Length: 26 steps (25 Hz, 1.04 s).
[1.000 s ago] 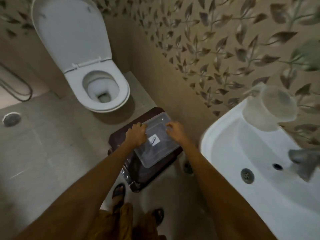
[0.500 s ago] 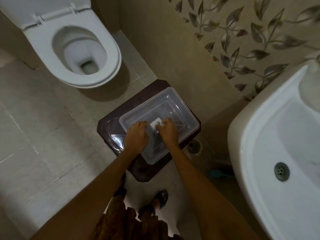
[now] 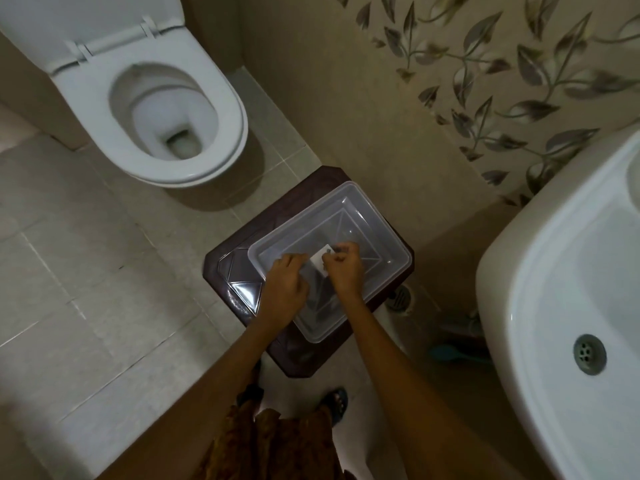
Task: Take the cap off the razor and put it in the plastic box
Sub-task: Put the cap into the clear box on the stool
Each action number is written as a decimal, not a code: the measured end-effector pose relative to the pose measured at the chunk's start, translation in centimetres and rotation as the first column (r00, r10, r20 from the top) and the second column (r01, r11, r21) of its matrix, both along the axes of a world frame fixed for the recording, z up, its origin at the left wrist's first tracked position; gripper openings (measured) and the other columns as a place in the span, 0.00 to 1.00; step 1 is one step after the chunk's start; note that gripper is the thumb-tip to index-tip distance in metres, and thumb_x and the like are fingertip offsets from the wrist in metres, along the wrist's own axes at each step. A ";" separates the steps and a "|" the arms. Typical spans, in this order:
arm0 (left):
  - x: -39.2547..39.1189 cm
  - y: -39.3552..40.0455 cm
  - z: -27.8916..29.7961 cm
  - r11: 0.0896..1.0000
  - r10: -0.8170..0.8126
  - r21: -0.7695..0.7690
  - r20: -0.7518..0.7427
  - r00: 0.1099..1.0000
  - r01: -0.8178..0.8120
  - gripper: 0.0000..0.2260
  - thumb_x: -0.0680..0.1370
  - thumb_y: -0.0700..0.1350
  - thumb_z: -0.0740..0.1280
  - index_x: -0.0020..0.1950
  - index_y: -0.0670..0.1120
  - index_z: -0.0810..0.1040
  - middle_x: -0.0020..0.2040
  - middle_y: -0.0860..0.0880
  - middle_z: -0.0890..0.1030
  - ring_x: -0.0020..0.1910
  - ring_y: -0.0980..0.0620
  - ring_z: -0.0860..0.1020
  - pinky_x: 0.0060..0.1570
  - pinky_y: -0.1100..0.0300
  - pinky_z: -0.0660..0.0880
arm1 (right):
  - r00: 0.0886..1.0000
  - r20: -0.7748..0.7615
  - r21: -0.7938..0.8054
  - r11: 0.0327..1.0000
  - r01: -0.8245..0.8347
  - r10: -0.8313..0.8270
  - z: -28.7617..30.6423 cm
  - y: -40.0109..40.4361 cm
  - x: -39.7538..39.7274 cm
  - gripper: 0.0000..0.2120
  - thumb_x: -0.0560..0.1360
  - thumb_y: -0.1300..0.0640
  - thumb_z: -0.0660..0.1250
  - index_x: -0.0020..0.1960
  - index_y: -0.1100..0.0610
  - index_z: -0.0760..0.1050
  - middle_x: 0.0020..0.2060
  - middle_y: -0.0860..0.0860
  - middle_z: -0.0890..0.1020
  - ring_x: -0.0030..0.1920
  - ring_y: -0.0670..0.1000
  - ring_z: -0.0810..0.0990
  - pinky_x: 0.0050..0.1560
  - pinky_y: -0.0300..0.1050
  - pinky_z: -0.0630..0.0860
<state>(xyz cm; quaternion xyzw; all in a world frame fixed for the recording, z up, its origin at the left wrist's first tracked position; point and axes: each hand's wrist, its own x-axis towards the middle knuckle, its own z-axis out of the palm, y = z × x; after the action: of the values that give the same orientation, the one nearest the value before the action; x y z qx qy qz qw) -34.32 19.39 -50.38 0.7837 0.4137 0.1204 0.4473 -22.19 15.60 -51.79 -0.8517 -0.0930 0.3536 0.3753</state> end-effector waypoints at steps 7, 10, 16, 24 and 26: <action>1.7 1.3 3.1 0.820 0.148 -0.570 0.296 0.944 0.050 0.26 0.69 0.39 0.72 0.62 0.55 0.69 0.65 0.52 0.68 0.65 0.54 0.69 0.63 0.57 0.68 | 0.626 -0.778 0.434 0.765 0.475 0.053 2.8 -1.6 0.5 0.16 0.72 0.52 0.66 0.55 0.60 0.76 0.39 0.51 0.82 0.38 0.46 0.80 0.38 0.38 0.81; 2.4 1.8 4.4 0.786 0.079 -0.595 0.368 0.926 0.169 0.25 0.69 0.41 0.72 0.62 0.60 0.69 0.67 0.58 0.68 0.65 0.59 0.69 0.62 0.62 0.69 | 0.569 -0.805 0.514 0.680 0.523 0.170 3.5 -1.9 -0.2 0.20 0.67 0.48 0.73 0.54 0.57 0.76 0.43 0.51 0.84 0.44 0.47 0.82 0.42 0.41 0.82; 3.1 1.7 5.4 0.823 0.017 -0.525 0.406 0.914 0.218 0.25 0.68 0.38 0.72 0.61 0.55 0.71 0.63 0.55 0.73 0.61 0.66 0.71 0.53 0.75 0.70 | 0.508 -0.837 0.525 0.565 0.637 0.205 3.6 -2.1 -1.5 0.21 0.61 0.49 0.78 0.50 0.57 0.79 0.43 0.51 0.84 0.44 0.47 0.83 0.42 0.37 0.81; 3.9 1.6 6.2 0.916 -0.127 -0.286 0.460 0.879 0.282 0.26 0.66 0.38 0.74 0.61 0.48 0.71 0.62 0.48 0.73 0.61 0.60 0.72 0.60 0.66 0.72 | 0.411 -0.892 0.448 0.490 0.748 0.188 4.0 -1.5 -2.8 0.22 0.63 0.52 0.78 0.53 0.60 0.78 0.44 0.54 0.84 0.46 0.50 0.84 0.39 0.39 0.82; 3.8 1.7 6.0 0.945 -0.143 -0.212 0.415 0.899 0.249 0.26 0.65 0.42 0.76 0.60 0.51 0.71 0.62 0.45 0.74 0.61 0.59 0.71 0.67 0.58 0.67 | 0.414 -0.898 0.427 0.520 0.740 0.149 4.1 -1.6 -2.5 0.24 0.63 0.51 0.78 0.54 0.60 0.77 0.46 0.54 0.84 0.47 0.50 0.83 0.42 0.40 0.82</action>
<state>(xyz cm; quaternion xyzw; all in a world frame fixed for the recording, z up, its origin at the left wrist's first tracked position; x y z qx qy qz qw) -30.47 21.12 -44.42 0.7159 0.2458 0.1741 0.6299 -24.74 13.96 -47.74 -0.2839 0.1403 0.5595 0.7659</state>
